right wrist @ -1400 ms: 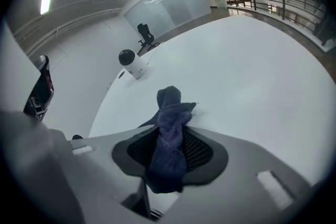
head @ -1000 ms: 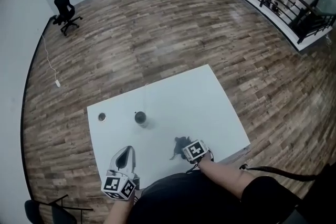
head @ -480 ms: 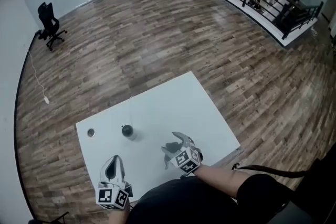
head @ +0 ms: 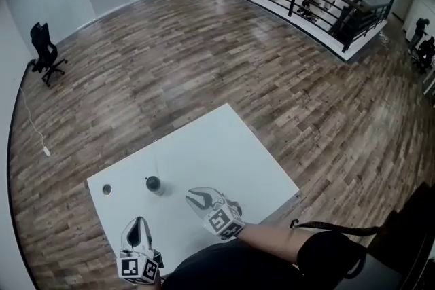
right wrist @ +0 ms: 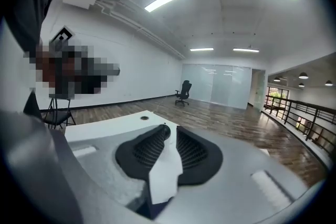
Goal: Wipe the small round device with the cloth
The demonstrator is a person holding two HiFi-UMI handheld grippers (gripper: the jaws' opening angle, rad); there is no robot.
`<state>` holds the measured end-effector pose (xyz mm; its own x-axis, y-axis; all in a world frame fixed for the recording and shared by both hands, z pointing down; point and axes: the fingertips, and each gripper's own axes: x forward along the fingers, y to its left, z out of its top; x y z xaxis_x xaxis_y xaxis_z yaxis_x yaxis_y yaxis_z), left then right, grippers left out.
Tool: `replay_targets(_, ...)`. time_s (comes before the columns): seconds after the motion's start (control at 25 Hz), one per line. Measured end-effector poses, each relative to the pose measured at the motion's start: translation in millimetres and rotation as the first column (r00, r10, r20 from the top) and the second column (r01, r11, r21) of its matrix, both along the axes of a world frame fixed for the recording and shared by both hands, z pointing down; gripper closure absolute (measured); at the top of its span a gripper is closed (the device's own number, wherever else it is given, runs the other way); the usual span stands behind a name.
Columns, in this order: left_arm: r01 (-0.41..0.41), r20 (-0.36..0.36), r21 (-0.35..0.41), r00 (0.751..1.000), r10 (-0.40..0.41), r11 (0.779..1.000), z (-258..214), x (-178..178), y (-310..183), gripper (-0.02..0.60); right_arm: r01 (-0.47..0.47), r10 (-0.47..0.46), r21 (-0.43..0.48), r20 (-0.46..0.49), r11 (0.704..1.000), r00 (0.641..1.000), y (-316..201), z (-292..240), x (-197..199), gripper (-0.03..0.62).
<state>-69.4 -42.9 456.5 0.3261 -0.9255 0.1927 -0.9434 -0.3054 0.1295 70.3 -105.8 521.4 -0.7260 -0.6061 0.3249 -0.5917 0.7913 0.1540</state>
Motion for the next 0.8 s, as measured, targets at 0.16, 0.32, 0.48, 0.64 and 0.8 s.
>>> replay_targets(0.16,-0.026,0.007,0.001,1.0,0.025,1.0,3,-2,0,0.575,-0.015,0.014,-0.072,-0.022,0.997,1.0,9,22,4,0.591)
replay_targets(0.32,-0.038,-0.007,-0.001,0.999,0.038,0.999,5,-2,2,0.575,-0.023,0.017,-0.109,-0.055,0.994,0.998,21,38,8,0.591)
replay_targets(0.48,-0.06,-0.018,-0.017,0.998,0.06,0.998,13,-1,2,0.575,-0.048,0.036,-0.151,-0.077,0.987,0.996,25,53,10,0.592)
replay_targets(0.64,-0.077,-0.026,-0.028,0.997,0.076,0.997,16,-3,1,0.575,-0.076,0.064,-0.166,-0.074,0.983,0.995,25,55,9,0.592)
replay_targets(0.8,-0.085,-0.031,-0.035,0.996,0.084,0.996,16,-4,0,0.575,-0.082,0.071,-0.165,-0.073,0.983,0.995,26,55,7,0.592)
